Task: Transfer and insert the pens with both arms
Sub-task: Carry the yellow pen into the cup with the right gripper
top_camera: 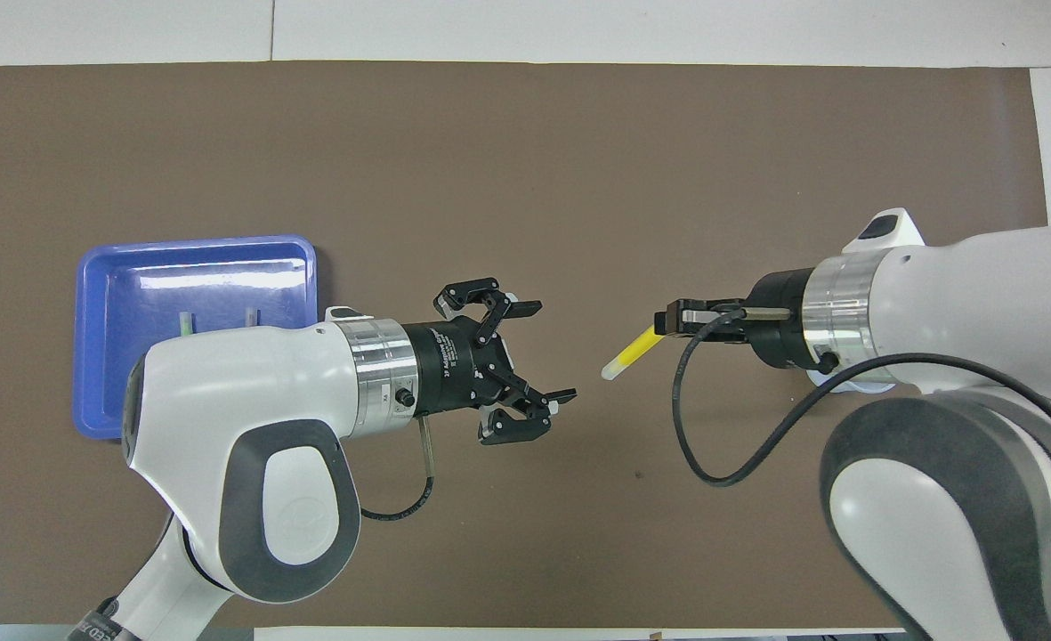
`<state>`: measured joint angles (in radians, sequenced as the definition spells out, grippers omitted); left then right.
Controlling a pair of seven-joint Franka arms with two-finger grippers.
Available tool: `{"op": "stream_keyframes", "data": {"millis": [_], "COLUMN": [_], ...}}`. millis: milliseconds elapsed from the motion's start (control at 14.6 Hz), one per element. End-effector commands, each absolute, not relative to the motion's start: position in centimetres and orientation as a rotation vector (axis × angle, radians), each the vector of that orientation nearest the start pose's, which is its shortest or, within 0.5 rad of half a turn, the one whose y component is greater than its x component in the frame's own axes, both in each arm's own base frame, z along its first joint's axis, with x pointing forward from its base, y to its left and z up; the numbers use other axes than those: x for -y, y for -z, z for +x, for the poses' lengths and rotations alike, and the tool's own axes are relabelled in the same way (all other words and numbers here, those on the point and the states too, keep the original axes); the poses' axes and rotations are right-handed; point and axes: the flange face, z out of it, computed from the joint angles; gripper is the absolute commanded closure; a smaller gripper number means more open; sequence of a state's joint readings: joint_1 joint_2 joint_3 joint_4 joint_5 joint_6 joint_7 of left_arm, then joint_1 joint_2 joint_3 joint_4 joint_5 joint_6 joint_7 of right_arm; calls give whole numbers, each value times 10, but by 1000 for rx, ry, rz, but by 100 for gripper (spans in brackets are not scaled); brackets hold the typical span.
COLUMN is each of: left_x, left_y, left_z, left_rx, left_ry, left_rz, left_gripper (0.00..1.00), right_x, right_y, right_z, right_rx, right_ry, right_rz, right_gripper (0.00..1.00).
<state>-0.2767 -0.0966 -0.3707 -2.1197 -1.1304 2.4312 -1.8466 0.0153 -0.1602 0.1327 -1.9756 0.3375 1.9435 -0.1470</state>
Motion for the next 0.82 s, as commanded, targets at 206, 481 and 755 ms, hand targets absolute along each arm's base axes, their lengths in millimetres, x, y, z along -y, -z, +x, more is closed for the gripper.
{"op": "stream_keyframes", "data": {"millis": [206, 481, 755], "left_x": [296, 287, 282], "left_y": [-489, -488, -490], "left_z": [454, 460, 464], "left_rx": [-1922, -1926, -1929], "left_ry": [810, 769, 764], "left_rz": [1432, 1482, 1470], "left_gripper": [0, 0, 0], "right_x": [-40, 3, 11], "right_y": [-549, -517, -474], "right_z": [525, 519, 518], "right_rx": [640, 683, 644], "right_ry": [137, 49, 1], "right_rz": [-3050, -3084, -3082], "right_gripper": [100, 100, 100]}}
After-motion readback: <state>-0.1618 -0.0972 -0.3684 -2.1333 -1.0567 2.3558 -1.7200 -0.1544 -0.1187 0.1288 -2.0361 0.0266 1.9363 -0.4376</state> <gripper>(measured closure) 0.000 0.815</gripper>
